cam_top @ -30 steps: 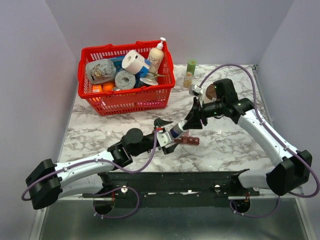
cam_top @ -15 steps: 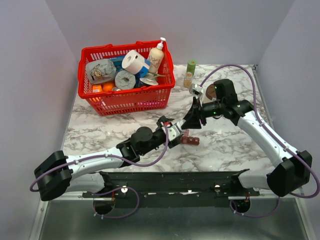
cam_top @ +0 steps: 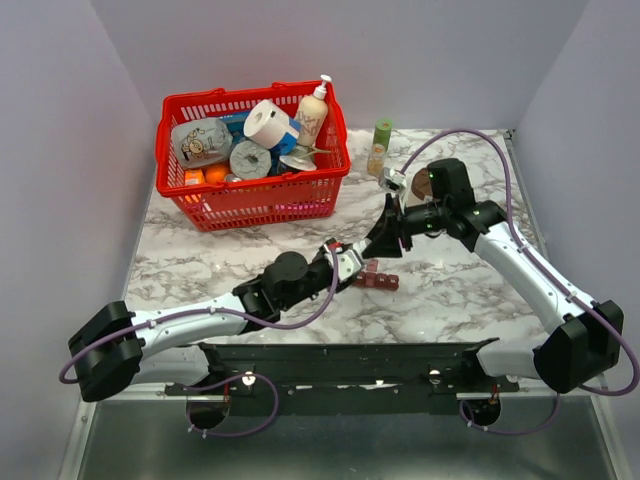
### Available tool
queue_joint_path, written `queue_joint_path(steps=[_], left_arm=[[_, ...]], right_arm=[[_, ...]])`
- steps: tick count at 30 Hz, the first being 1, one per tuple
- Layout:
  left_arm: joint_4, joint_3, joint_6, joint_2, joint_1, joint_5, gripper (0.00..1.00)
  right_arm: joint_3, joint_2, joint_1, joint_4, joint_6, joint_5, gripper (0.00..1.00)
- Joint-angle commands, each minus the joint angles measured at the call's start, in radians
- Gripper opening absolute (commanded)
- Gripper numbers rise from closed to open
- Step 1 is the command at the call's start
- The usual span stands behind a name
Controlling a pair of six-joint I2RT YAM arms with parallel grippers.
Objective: Sort the pills into containers
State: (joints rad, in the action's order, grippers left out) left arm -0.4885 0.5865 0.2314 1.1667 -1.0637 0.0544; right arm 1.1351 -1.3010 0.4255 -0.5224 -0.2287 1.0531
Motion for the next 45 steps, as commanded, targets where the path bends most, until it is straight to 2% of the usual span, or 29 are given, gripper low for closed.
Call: queue_joint_path(steps=[1,2,3,4,5,6,7,8,11,12,14,15,16,19,20,21,22,24,25,28,34,38,42,44,45], left_arm=[[0.053,0.006,-0.044,-0.031,0.008,-0.205,0.0],[0.045,-0.007,-0.082,-0.063,0.016,-0.259,0.0],[0.041,-0.017,-0.102,-0.079,0.027,-0.299,0.0],[0.041,-0.034,-0.119,-0.096,0.04,-0.38,0.0],[0.06,-0.039,-0.135,-0.123,0.045,-0.41,0.0],[0.074,-0.04,-0.138,-0.134,0.048,-0.436,0.0],[0.091,-0.042,-0.141,-0.145,0.051,-0.455,0.0],[0.122,-0.043,-0.141,-0.162,0.053,-0.487,0.0],[0.151,-0.051,-0.145,-0.183,0.056,-0.49,0.0],[0.151,-0.054,-0.153,-0.186,0.057,-0.485,0.0],[0.149,-0.065,-0.158,-0.199,0.057,-0.472,0.0],[0.148,-0.07,-0.158,-0.203,0.057,-0.458,0.0],[0.148,-0.076,-0.158,-0.206,0.057,-0.447,0.0],[0.171,-0.071,-0.15,-0.211,0.057,-0.4,0.0],[0.189,-0.065,-0.149,-0.207,0.059,-0.378,0.0],[0.202,-0.06,-0.156,-0.202,0.057,-0.346,0.0],[0.218,-0.038,-0.159,-0.194,0.056,-0.293,0.0],[0.245,-0.017,-0.184,-0.176,0.056,-0.236,0.0],[0.239,-0.011,-0.188,-0.176,0.053,-0.196,0.0],[0.183,-0.03,-0.196,-0.174,0.045,-0.147,0.0],[0.133,-0.034,-0.207,-0.154,0.045,-0.13,0.0],[0.116,-0.034,-0.213,-0.144,0.044,-0.136,0.0],[0.116,-0.037,-0.219,-0.147,0.044,-0.131,0.0],[0.11,-0.043,-0.219,-0.153,0.044,-0.123,0.0],[0.11,-0.047,-0.219,-0.157,0.044,-0.123,0.0]], right_arm=[[0.012,0.009,0.027,-0.101,-0.212,0.168,0.17],[0.038,0.002,0.041,-0.213,-0.301,0.183,0.17],[0.055,-0.004,0.047,-0.296,-0.56,0.2,0.17],[0.074,-0.014,0.056,-0.389,-0.74,0.217,0.18],[0.092,-0.027,0.073,-0.594,-0.92,0.213,0.18],[0.104,-0.03,0.078,-0.646,-1.128,0.199,0.26],[0.101,-0.03,0.088,-0.659,-1.177,0.146,0.28],[0.098,-0.027,0.108,-0.622,-1.19,0.119,0.29],[0.062,0.009,0.13,-0.434,-1.048,0.061,0.31],[0.061,0.015,0.13,-0.406,-0.96,0.068,0.48],[0.077,0.02,0.13,-0.345,-0.837,0.09,0.67],[0.086,0.023,0.13,-0.338,-0.736,0.088,0.89],[0.112,0.029,0.13,-0.337,-0.686,0.072,0.99],[0.147,0.039,0.116,-0.288,-0.425,-0.008,1.0],[0.15,0.042,0.114,-0.225,-0.338,-0.06,1.0],[0.141,0.045,0.114,-0.176,-0.128,-0.114,1.0],[0.137,0.045,0.114,-0.154,-0.066,-0.177,1.0],[0.115,0.031,0.114,-0.148,0.012,-0.179,1.0],[0.103,0.025,0.114,-0.145,0.129,-0.174,1.0],[0.066,0.016,0.116,-0.146,0.271,-0.165,1.0],[0.014,0.006,0.116,-0.071,0.374,-0.232,0.98],[0.043,-0.029,0.116,-0.067,0.388,-0.193,0.92],[0.055,-0.044,0.116,-0.06,0.393,-0.127,0.67],[0.054,-0.049,0.116,-0.07,0.378,-0.091,0.58],[0.054,-0.049,0.116,-0.074,0.367,-0.082,0.49]])
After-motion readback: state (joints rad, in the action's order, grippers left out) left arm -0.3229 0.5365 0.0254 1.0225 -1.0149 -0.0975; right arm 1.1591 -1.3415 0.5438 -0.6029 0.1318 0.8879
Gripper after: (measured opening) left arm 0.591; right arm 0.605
